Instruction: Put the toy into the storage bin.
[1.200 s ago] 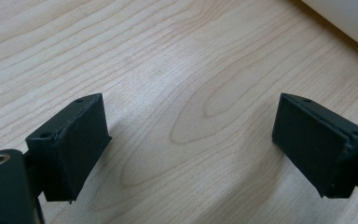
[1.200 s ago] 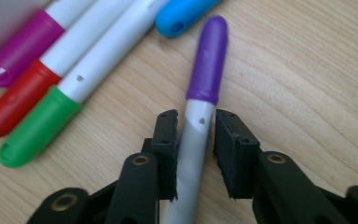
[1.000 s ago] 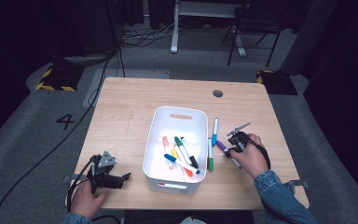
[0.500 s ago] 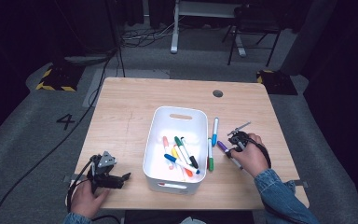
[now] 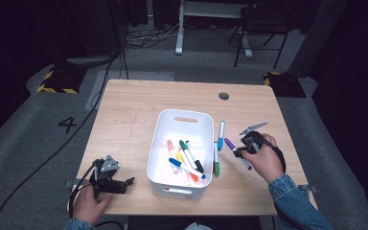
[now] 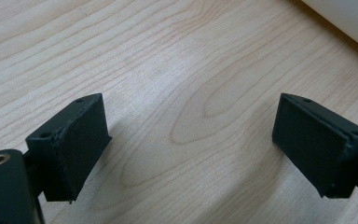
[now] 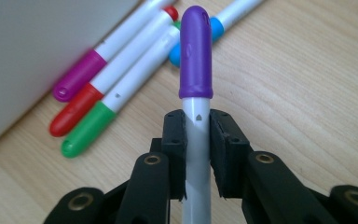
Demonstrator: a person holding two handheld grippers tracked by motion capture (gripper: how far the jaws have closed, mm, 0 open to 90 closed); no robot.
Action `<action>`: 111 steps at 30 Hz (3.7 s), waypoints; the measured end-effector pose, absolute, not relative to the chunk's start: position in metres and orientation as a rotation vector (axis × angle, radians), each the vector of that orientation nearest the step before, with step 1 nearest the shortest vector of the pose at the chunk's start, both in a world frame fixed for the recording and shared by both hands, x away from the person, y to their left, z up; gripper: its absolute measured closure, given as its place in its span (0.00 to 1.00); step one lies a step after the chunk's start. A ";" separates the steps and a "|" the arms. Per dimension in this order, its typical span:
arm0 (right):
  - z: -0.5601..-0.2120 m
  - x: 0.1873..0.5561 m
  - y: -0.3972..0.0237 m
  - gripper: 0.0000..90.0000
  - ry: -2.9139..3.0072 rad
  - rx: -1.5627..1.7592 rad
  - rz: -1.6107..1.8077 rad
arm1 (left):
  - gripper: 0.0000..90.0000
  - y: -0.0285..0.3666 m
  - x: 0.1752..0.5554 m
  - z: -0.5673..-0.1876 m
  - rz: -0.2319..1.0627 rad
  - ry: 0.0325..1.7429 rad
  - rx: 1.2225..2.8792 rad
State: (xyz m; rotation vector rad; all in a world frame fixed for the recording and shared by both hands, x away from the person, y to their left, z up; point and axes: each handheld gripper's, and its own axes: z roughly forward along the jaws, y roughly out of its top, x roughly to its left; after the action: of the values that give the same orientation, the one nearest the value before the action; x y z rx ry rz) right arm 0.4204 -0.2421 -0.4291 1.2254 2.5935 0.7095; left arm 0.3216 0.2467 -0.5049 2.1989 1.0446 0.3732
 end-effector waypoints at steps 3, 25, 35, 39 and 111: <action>-0.420 0.417 -0.243 0.86 2.584 1.201 0.760 | 0.12 0.247 0.322 -0.505 0.373 1.045 2.199; -0.362 0.396 -0.233 0.86 2.551 1.061 0.977 | 0.12 0.247 0.322 -0.505 0.373 1.045 2.199; -0.344 0.390 -0.214 0.86 2.576 0.969 1.025 | 0.12 0.247 0.322 -0.505 0.374 1.044 2.199; -0.337 0.389 -0.203 0.86 2.588 0.931 1.034 | 0.12 0.247 0.322 -0.505 0.373 1.045 2.198; -0.370 0.390 -0.088 0.86 2.812 0.529 0.839 | 0.12 0.247 0.322 -0.505 0.373 1.046 2.198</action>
State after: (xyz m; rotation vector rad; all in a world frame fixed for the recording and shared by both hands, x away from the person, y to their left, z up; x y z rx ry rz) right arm 0.3898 -0.0882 -0.3705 0.5292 2.8122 0.8388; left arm 0.3216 0.2466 -0.5049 2.1983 1.0458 0.3734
